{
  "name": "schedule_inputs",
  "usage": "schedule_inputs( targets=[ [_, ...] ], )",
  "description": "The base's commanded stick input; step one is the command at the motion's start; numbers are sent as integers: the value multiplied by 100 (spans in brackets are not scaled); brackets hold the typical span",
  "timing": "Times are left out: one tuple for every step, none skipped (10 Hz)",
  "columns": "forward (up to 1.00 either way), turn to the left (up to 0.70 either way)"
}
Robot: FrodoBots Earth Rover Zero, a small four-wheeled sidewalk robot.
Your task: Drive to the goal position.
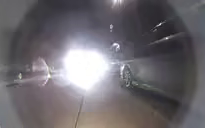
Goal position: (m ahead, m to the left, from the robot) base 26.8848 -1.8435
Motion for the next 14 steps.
schedule_inputs(
  targets=[
    [50, -44],
    [50, -8],
    [50, 0],
    [50, 0],
    [50, 0],
    [50, 0],
    [50, 0],
    [50, 0],
    [50, 0],
    [50, 0],
    [50, 0],
    [50, 0],
    [50, 0],
    [50, 0]
  ],
)
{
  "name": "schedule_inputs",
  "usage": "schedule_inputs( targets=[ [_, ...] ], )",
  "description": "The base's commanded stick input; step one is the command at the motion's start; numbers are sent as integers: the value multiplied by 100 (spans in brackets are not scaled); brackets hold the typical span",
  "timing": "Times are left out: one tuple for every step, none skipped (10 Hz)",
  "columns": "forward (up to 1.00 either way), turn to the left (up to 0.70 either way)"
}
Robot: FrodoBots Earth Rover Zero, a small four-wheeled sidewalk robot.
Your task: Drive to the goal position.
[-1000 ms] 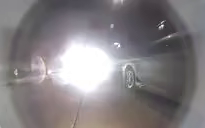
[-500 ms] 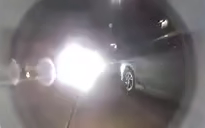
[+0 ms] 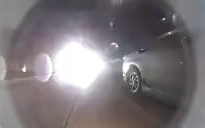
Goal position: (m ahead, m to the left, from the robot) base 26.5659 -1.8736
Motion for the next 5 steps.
schedule_inputs(
  targets=[
    [50, 0],
    [50, 0],
    [50, 0],
    [50, 0],
    [50, 0]
  ],
)
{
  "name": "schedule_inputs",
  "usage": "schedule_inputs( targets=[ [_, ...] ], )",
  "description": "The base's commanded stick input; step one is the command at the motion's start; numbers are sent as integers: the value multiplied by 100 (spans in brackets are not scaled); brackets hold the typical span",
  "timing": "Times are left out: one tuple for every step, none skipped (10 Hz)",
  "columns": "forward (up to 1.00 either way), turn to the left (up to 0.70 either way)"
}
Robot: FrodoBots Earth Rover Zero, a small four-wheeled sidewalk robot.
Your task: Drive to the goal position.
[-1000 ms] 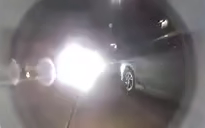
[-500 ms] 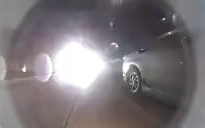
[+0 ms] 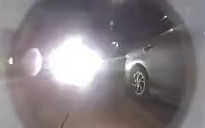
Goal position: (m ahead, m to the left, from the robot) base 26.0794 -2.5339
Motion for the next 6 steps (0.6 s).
schedule_inputs(
  targets=[
    [50, 0],
    [50, 0],
    [50, 0],
    [50, 0],
    [50, 0],
    [50, 0]
  ],
)
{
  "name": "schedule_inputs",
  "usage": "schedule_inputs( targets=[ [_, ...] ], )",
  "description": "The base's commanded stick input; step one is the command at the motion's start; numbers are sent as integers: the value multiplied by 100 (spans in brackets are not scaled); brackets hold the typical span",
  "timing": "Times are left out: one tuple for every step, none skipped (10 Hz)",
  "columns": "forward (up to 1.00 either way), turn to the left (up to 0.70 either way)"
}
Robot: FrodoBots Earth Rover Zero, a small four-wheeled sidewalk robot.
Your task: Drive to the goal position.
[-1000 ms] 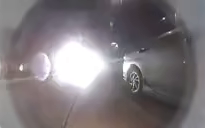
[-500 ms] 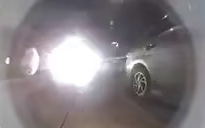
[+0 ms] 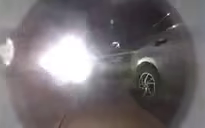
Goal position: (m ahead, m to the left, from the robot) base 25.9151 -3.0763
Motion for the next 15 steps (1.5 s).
schedule_inputs(
  targets=[
    [50, 0],
    [50, 0],
    [50, 0],
    [50, 0],
    [50, 0],
    [50, 0],
    [50, 0],
    [50, 0],
    [50, 0],
    [50, 0],
    [50, 0],
    [50, 0],
    [50, 0],
    [50, 0],
    [50, 0]
  ],
)
